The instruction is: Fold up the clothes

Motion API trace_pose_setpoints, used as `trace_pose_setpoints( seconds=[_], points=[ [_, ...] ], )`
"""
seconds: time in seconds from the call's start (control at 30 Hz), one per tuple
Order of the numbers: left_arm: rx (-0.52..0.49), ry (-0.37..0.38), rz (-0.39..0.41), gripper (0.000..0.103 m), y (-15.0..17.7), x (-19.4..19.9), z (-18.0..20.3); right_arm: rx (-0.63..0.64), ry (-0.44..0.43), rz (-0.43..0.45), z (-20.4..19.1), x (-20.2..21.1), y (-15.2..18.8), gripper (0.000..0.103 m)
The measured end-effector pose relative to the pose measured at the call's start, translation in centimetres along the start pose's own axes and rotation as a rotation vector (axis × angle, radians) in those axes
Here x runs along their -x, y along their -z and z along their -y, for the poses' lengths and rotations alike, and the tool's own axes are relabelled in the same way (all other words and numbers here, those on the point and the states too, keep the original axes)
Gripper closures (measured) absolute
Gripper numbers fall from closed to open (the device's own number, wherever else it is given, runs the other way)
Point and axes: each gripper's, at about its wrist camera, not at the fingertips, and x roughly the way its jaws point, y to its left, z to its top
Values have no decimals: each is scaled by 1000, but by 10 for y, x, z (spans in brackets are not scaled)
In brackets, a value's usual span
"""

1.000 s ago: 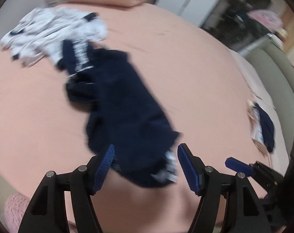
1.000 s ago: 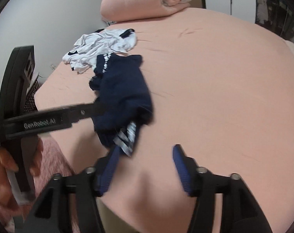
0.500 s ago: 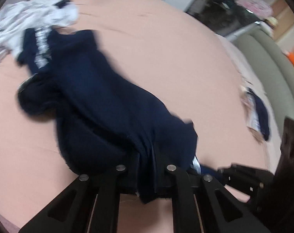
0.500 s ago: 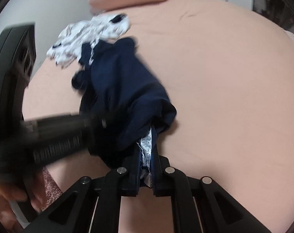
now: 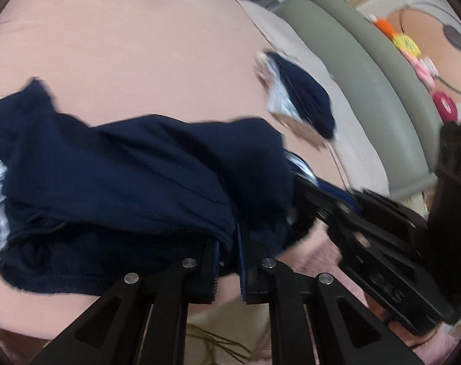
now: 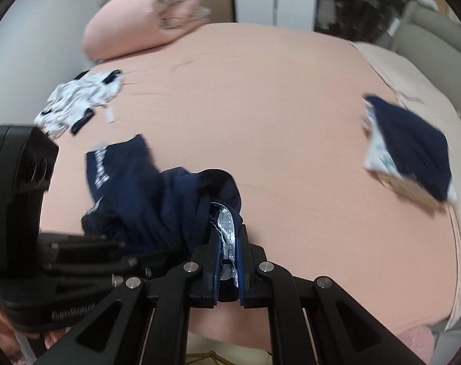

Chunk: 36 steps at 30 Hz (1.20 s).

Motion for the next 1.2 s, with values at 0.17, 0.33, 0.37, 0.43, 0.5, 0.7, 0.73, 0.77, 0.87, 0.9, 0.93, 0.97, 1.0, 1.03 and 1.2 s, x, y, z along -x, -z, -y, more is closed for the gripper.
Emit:
trace_pose_setpoints(
  seconds=[0.17, 0.33, 0.37, 0.43, 0.5, 0.7, 0.73, 0.77, 0.87, 0.9, 0.93, 0.97, 1.0, 1.03, 1.2],
  points=[
    [0, -101, 16, 90, 13, 10, -9, -156, 31, -9, 50, 8, 7, 81],
    [212, -231, 76, 90, 25, 50, -81, -188, 102, 18, 58, 15, 21, 70],
    [258, -231, 72, 90, 27, 53, -94, -188, 113, 17, 58, 15, 23, 71],
    [340, -222, 58, 90, 32, 59, -119, -162, 48, -1, 53, 9, 24, 71],
    [344, -221, 30, 88, 31, 54, -121, -114, -26, -28, 42, 0, 24, 70],
    [257, -314, -47, 86, 22, 43, -109, 109, 97, -132, -3, -49, 40, 67],
    [249, -323, -47, 86, 22, 44, -109, 113, 121, -153, -2, -58, 42, 67],
    [241, -332, -46, 86, 22, 45, -109, 116, 145, -174, 0, -66, 44, 67],
    [218, -360, -44, 86, 23, 47, -109, 40, 100, -184, 12, -76, 49, 68],
    [198, -350, -45, 86, 21, 44, -107, 30, 76, -182, 13, -74, 50, 76],
    [172, -327, -48, 87, 19, 39, -104, 13, 24, -184, 14, -70, 50, 89],
    [144, -301, -47, 91, 16, 39, -98, -9, -44, -190, 15, -64, 50, 98],
    [115, -273, -46, 94, 14, 42, -91, -20, -104, -184, 14, -55, 49, 98],
    [67, -236, -21, 94, 7, 51, -80, -24, -158, -172, 13, -44, 48, 98],
    [-119, -304, 105, 94, -69, 85, -47, 1, -143, 31, 19, 5, 0, 98]
  ],
)
